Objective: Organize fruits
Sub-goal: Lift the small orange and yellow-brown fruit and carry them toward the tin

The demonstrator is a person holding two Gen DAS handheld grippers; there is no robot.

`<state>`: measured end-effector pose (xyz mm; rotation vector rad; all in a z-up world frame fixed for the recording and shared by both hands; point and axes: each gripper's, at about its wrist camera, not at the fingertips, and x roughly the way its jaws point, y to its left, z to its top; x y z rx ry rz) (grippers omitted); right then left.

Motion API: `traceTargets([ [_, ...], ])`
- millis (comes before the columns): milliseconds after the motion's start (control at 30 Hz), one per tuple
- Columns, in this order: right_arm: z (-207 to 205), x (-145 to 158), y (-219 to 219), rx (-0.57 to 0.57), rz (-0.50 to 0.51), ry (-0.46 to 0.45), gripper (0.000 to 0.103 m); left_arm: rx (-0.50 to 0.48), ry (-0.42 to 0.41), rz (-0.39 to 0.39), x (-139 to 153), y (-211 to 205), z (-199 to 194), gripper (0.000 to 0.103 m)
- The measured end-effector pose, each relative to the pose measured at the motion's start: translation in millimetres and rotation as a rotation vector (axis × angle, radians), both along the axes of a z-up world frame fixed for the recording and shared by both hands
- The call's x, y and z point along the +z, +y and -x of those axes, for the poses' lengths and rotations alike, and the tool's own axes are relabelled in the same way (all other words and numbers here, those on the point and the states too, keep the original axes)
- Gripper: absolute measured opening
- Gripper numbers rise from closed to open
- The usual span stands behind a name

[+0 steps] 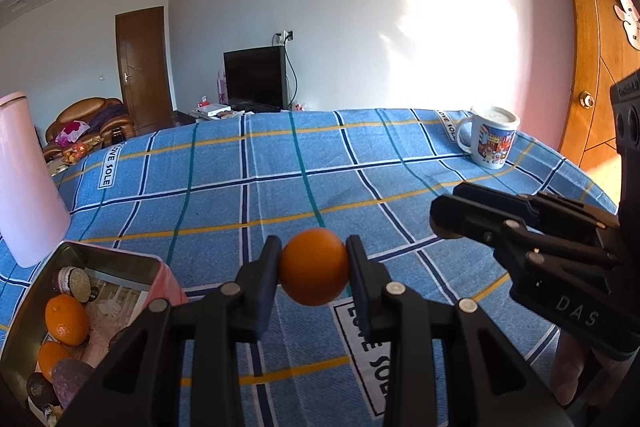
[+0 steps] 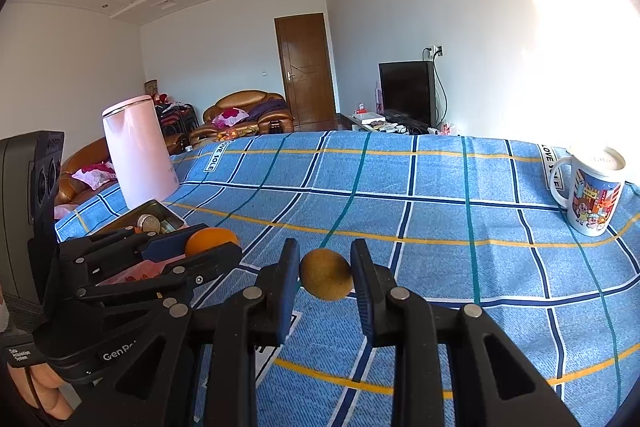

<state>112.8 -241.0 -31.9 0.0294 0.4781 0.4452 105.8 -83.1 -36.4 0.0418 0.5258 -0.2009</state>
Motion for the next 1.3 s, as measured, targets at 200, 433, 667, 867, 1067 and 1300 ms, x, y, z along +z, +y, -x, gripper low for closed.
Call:
traceTargets([
  [200,4,2,1,-0.003,0.001,-0.020,0.028,0.009,-0.029,-0.002,2,2,5,0.035],
  [433,8,3,-1,-0.007,-0.002,-0.044,0.028,0.016,-0.060,0.001,6,3,10,0.034],
  [667,13,5,0,-0.009,0.004,-0.071,0.028,0.021,-0.084,0.005,7,4,14,0.035],
  [867,16,6,0,-0.009,0.007,-0.089,0.028,0.025,-0.104,0.009,8,6,18,0.035],
  [1067,19,8,1,-0.011,0.009,-0.109,0.028,0.027,-0.131,0.018,10,7,24,0.035],
  [1300,25,9,3,-0.012,0.015,-0.134,0.028,0.028,-0.164,0.019,12,7,29,0.035],
])
